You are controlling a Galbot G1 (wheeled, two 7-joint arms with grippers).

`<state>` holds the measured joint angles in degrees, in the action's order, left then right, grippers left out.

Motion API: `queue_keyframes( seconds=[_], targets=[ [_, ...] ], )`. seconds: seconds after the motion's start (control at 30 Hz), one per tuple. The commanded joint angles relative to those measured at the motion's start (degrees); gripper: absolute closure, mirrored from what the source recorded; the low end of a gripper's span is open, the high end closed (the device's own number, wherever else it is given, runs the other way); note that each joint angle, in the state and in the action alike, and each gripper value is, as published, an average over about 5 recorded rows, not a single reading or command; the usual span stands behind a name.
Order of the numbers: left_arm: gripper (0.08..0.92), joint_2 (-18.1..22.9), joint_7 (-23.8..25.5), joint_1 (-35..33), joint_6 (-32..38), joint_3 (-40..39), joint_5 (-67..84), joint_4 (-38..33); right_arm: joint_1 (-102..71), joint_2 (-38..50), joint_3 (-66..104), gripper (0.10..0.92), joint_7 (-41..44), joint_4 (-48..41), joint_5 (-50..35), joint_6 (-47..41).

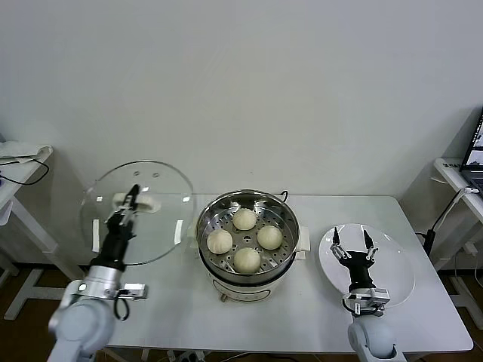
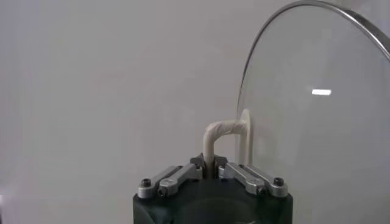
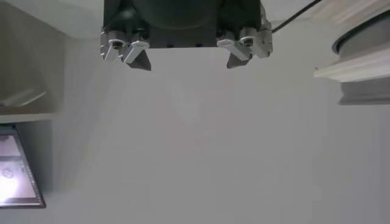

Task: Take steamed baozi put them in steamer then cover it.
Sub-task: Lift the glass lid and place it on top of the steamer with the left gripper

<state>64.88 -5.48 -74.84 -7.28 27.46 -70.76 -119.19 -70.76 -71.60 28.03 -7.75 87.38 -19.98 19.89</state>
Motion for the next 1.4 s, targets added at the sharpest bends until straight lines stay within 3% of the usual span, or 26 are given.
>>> queue_keyframes(
  seconds=[0.03,0.23,0.67,0.93,1.4],
  targets=[
    [0.807,2.33,9.43,9.54,-15.96,-27.30,6.58,-7.30,0.21,-0.17,0.63,0.203,0.04,-0.69,-0.04,-0.02],
    [0.807,8.22,13.83,15.87,-22.16,-34.62,-0.66,-0.14,0.18,-0.84,1.39,0.203,0.19,-1.44,0.06,0.08],
    [0.807,13.38,20.72,21.33,-24.29,-38.30,-11.10,10.04,0.59,-1.35,2.51,0.203,0.52,-3.22,0.06,0.31],
    [0.807,14.97,23.72,20.54,-24.56,-37.88,-15.38,11.13,1.56,-1.30,2.37,0.203,0.52,-3.88,0.03,0.21],
    [0.807,17.04,24.32,19.97,-24.36,-37.90,-18.16,12.53,2.10,-0.76,2.48,0.203,0.76,-5.02,-0.10,0.29]
  ],
)
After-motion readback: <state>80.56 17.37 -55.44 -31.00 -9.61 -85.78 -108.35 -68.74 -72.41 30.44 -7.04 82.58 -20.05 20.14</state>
